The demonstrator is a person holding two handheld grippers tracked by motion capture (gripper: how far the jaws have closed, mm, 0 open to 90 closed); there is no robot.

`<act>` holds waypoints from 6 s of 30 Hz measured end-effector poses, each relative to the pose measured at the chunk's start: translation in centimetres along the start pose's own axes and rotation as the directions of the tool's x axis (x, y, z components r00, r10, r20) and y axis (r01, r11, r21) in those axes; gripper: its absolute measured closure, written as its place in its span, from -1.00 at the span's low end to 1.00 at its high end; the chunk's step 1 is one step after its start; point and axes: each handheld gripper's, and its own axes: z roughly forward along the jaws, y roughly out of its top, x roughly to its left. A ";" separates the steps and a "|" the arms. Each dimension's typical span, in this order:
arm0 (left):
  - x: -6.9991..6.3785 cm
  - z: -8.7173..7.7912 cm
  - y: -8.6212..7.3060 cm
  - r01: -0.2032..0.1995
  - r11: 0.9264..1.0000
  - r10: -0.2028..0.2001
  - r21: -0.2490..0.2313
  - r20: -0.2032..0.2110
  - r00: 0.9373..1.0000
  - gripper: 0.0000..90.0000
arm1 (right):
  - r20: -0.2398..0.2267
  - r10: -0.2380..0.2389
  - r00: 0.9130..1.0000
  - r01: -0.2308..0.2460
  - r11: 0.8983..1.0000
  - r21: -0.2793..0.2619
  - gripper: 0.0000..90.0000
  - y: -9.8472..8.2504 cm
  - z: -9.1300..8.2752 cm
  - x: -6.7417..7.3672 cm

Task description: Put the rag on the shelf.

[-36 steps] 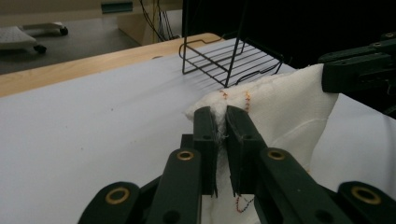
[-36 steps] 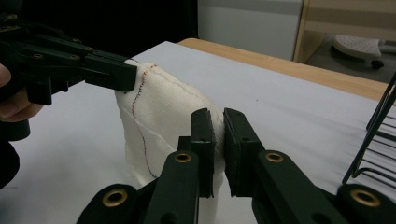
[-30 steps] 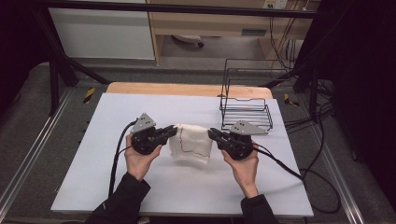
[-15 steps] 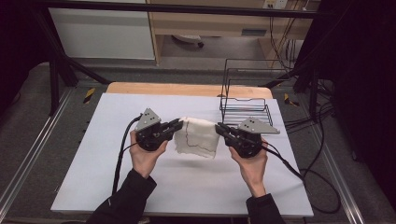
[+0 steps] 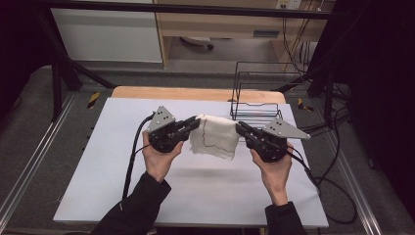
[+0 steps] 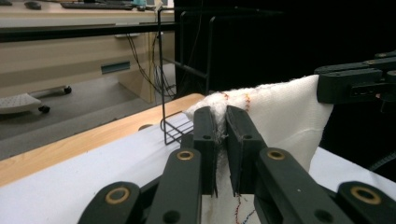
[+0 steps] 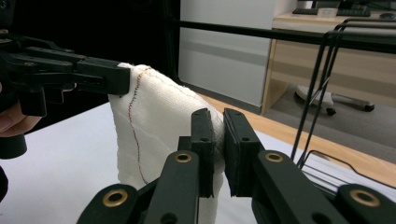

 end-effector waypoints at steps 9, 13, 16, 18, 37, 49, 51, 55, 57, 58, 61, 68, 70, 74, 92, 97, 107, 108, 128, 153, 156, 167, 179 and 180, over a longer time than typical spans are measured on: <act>-0.8 0.9 1.7 -0.013 1.000 0.013 -0.029 0.010 1.000 0.84 | 0.032 -0.012 0.999 0.013 0.999 -0.033 0.85 1.3 -1.2 -0.8; -1.0 1.5 2.3 -0.018 0.999 0.019 -0.044 0.012 1.000 0.84 | 0.048 -0.012 0.999 0.014 0.999 -0.050 0.85 1.8 -1.6 -1.2; -1.2 1.9 2.7 -0.020 0.998 0.021 -0.051 0.013 1.000 0.84 | 0.058 -0.009 0.998 0.012 0.998 -0.060 0.85 2.0 -1.8 -1.5; -1.3 2.2 3.1 -0.022 0.998 0.022 -0.058 0.016 1.000 0.84 | 0.066 -0.007 0.998 0.012 0.998 -0.068 0.85 2.3 -2.0 -1.8; -2.4 4.4 6.5 -0.039 0.995 0.041 -0.095 0.023 0.999 0.84 | 0.123 -0.009 0.992 0.025 0.992 -0.127 0.86 4.5 -3.6 -3.7; -3.2 5.8 8.3 -0.044 0.991 0.048 -0.125 0.030 0.998 0.84 | 0.167 -0.007 0.986 0.035 0.986 -0.166 0.86 6.2 -4.5 -5.0; -3.3 6.1 8.5 -0.046 0.991 0.051 -0.129 0.032 0.998 0.84 | 0.174 -0.006 0.985 0.036 0.985 -0.171 0.86 6.5 -4.6 -5.2; -3.6 6.7 9.0 -0.048 0.990 0.053 -0.132 0.031 0.998 0.85 | 0.188 -0.002 0.982 0.036 0.983 -0.180 0.86 6.8 -4.8 -5.7; -3.8 7.0 9.2 -0.047 0.989 0.052 -0.138 0.032 0.998 0.84 | 0.199 -0.003 0.980 0.040 0.983 -0.181 0.86 7.0 -4.9 -6.0; -3.8 7.1 9.3 -0.050 0.989 0.055 -0.137 0.032 0.998 0.85 | 0.202 -0.002 0.979 0.039 0.983 -0.182 0.86 7.1 -5.0 -6.1; -4.0 7.4 9.8 -0.056 0.988 0.060 -0.145 0.029 0.998 0.85 | 0.209 -0.001 0.978 0.041 0.982 -0.183 0.86 7.4 -5.1 -6.6; -4.2 8.2 10.8 -0.063 0.985 0.068 -0.163 0.025 0.997 0.85 | 0.228 -0.003 0.974 0.049 0.980 -0.195 0.86 8.4 -5.3 -7.4; -4.2 8.4 11.1 -0.064 0.984 0.069 -0.168 0.025 0.997 0.85 | 0.230 0.000 0.973 0.049 0.977 -0.206 0.86 8.6 -5.4 -7.5; -4.2 8.9 11.8 -0.067 0.982 0.072 -0.179 0.018 0.997 0.85 | 0.244 -0.005 0.970 0.059 0.974 -0.217 0.86 9.0 -5.4 -7.7; -4.2 10.7 14.5 -0.057 0.976 0.062 -0.212 0.017 0.998 0.85 | 0.279 -0.009 0.960 0.077 0.969 -0.235 0.86 11.8 -5.4 -9.6; -4.2 11.3 14.9 -0.050 0.975 0.054 -0.217 0.012 0.998 0.85 | 0.288 -0.007 0.958 0.079 0.968 -0.238 0.86 12.4 -5.3 -10.3; -3.9 12.6 15.6 -0.053 0.976 0.051 -0.211 -0.010 0.999 0.85 | 0.293 -0.001 0.956 0.074 0.969 -0.236 0.86 13.1 -4.3 -11.9; -3.8 12.7 15.7 -0.053 0.976 0.052 -0.210 -0.011 0.999 0.85 | 0.293 -0.001 0.956 0.073 0.969 -0.236 0.86 13.1 -4.1 -12.1; -2.2 14.8 17.6 -0.052 0.978 0.041 -0.203 -0.058 0.997 0.85 | 0.284 0.007 0.959 0.065 0.968 -0.241 0.86 14.8 -1.8 -14.6; -0.5 17.8 16.2 -0.058 0.986 0.048 -0.158 -0.068 0.997 0.84 | 0.290 0.022 0.957 0.036 0.981 -0.192 0.86 13.4 0.7 -17.2; -0.7 18.1 15.8 -0.062 0.988 0.053 -0.145 -0.065 0.997 0.84 | 0.292 0.021 0.956 0.034 0.983 -0.182 0.86 12.9 0.7 -17.4; -1.0 18.4 13.6 -0.068 0.991 0.063 -0.113 -0.042 0.997 0.84 | 0.282 0.020 0.959 0.022 0.989 -0.144 0.86 10.8 0.2 -17.6; -1.7 18.1 11.9 -0.067 0.993 0.067 -0.094 -0.008 0.998 0.84 | 0.270 0.028 0.962 0.006 0.992 -0.127 0.86 9.0 -0.4 -17.4; -1.8 18.1 11.8 -0.067 0.993 0.067 -0.095 -0.004 0.998 0.84 | 0.269 0.027 0.963 0.007 0.992 -0.126 0.86 9.0 -0.5 -17.3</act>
